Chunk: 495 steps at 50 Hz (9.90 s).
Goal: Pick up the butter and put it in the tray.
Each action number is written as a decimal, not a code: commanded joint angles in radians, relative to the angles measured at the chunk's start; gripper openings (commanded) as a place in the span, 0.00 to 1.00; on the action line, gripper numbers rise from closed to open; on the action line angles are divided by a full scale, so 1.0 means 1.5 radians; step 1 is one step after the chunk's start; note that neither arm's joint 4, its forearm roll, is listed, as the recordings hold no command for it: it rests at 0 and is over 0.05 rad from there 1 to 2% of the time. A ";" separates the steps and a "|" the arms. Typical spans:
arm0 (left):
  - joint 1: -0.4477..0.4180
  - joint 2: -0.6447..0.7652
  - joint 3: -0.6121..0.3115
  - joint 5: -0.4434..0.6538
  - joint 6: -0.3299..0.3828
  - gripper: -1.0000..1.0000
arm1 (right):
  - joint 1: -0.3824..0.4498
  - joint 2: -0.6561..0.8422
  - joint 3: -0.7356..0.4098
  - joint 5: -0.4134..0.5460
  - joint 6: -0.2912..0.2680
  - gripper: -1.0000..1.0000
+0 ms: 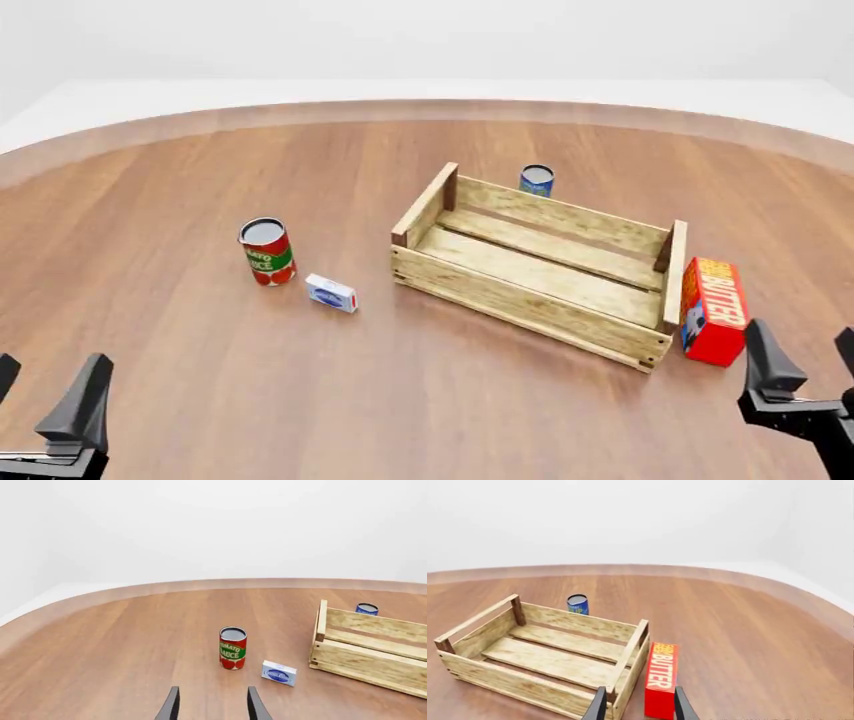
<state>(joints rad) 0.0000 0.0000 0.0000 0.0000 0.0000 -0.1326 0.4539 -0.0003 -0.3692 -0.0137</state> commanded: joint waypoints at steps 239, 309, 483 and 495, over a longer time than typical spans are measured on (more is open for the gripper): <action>0.000 0.000 0.000 0.000 0.000 1.00 | -0.070 0.999 -0.188 -0.567 0.061 1.00; 0.000 0.000 0.000 0.000 0.000 1.00 | -0.100 0.774 -0.052 -0.567 0.069 0.00; 0.000 0.000 0.000 0.000 0.000 1.00 | 0.253 0.536 -0.399 -0.041 -0.019 0.00; 0.000 0.000 0.000 0.000 0.000 1.00 | 0.267 0.574 -0.433 -0.022 -0.022 0.00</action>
<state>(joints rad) 0.0000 0.0000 0.0000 0.0000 0.0000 0.2485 1.2684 -0.5918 -0.4095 -0.0638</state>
